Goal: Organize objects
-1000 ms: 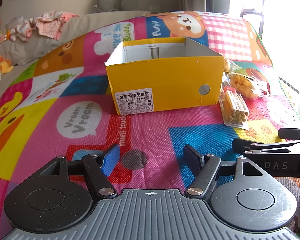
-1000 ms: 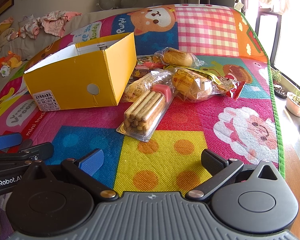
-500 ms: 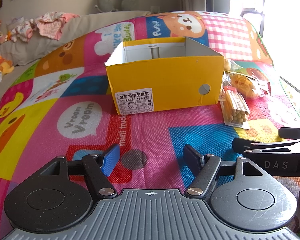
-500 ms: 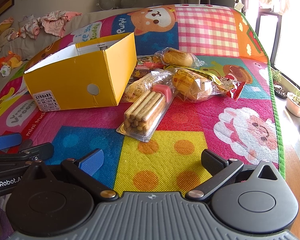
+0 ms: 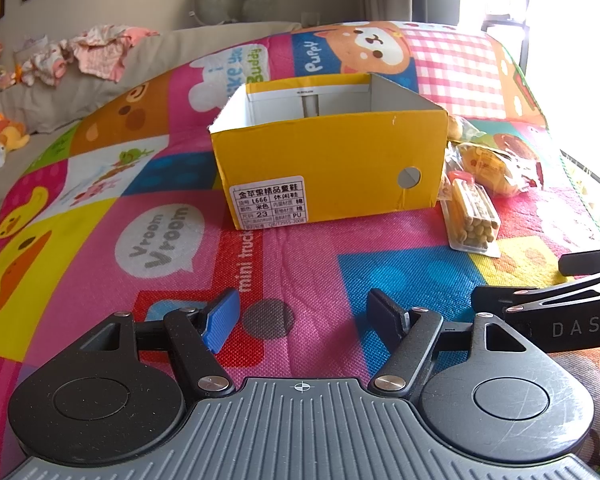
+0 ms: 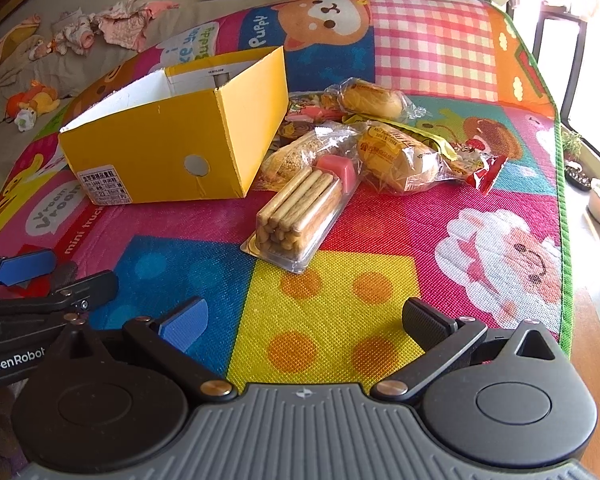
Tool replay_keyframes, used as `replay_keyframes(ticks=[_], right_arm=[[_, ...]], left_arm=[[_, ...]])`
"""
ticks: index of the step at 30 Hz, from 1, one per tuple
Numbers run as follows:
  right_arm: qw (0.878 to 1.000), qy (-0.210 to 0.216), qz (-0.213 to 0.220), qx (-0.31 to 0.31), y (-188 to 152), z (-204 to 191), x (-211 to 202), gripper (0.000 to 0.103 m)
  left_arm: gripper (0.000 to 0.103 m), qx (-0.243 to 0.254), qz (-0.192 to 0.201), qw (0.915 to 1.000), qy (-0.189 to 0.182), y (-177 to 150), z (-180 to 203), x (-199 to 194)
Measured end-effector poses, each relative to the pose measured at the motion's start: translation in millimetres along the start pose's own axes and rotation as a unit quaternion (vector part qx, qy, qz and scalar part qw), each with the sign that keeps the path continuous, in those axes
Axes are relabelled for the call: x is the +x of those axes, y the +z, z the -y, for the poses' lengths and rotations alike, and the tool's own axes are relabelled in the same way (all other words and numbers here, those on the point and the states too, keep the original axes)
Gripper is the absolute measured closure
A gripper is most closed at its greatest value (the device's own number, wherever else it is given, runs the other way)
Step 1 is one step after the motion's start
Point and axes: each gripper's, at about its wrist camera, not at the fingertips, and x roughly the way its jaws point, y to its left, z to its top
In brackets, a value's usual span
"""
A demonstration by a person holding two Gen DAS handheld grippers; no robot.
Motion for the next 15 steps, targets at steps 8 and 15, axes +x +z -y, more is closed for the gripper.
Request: replay_keyframes(ticks=[8,15], right_arm=[[1.000,0.004,-0.007,-0.013,0.0,-0.7,0.6,0.000],[1.000,0.003,-0.020,-0.010,3.0,-0.8,3.1,0.000]], left_arm=[[0.027,0.000,0.000,1.0000,0.001,0.1,0.6,-0.1],[0.027,0.001,-0.001,1.0000,0.001,0.7,1.6,-0.6]])
